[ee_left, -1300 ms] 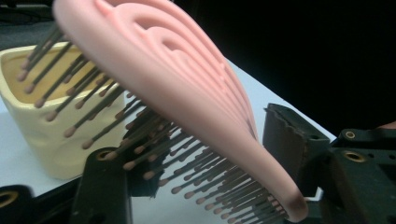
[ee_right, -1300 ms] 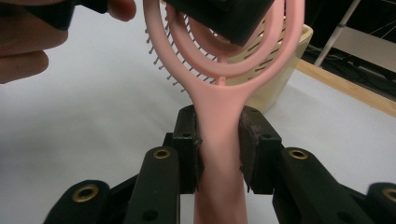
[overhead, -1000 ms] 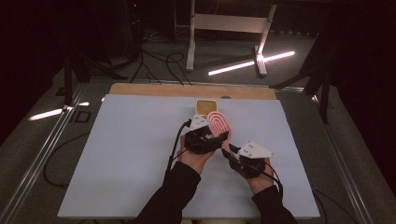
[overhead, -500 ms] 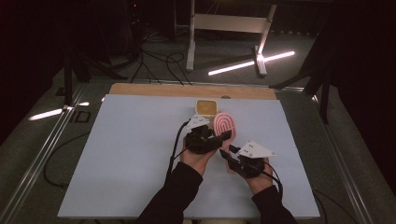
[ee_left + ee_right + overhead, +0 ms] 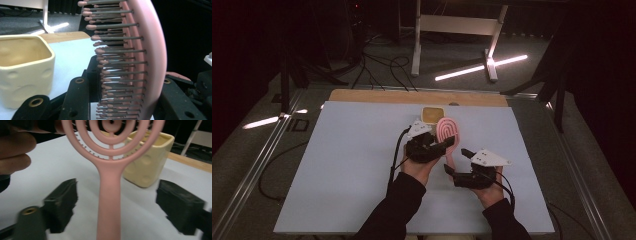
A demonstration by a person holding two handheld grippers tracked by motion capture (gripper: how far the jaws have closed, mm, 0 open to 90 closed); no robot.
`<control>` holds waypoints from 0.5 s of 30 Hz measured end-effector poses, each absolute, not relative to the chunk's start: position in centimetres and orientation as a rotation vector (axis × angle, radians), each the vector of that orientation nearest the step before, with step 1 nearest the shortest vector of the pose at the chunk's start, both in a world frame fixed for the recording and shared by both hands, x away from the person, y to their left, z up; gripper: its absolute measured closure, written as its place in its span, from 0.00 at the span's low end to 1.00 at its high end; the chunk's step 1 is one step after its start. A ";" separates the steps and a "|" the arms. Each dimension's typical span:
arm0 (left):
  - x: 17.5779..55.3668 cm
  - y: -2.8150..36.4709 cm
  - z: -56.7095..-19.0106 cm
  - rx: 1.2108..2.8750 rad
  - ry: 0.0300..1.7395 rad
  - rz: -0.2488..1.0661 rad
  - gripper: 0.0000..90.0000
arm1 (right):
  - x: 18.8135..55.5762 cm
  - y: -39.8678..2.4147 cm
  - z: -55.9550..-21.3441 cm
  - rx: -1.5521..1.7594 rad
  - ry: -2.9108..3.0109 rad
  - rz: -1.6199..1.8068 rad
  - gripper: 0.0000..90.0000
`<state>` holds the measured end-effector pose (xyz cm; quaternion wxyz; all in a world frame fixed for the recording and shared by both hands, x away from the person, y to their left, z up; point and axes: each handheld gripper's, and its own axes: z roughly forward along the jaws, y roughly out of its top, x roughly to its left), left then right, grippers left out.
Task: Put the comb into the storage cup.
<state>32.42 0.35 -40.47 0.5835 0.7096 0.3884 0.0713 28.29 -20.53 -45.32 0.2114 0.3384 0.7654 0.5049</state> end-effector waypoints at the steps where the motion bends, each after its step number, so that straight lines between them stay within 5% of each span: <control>1: 32.4 0.4 -40.4 1.655 0.908 0.169 0.71 | 28.3 -20.6 -45.3 0.947 2.128 1.405 0.14; 15: 32.6 1.3 -40.1 1.664 0.890 0.208 0.71 | 28.6 -21.0 -45.4 0.956 2.151 1.374 0.11</control>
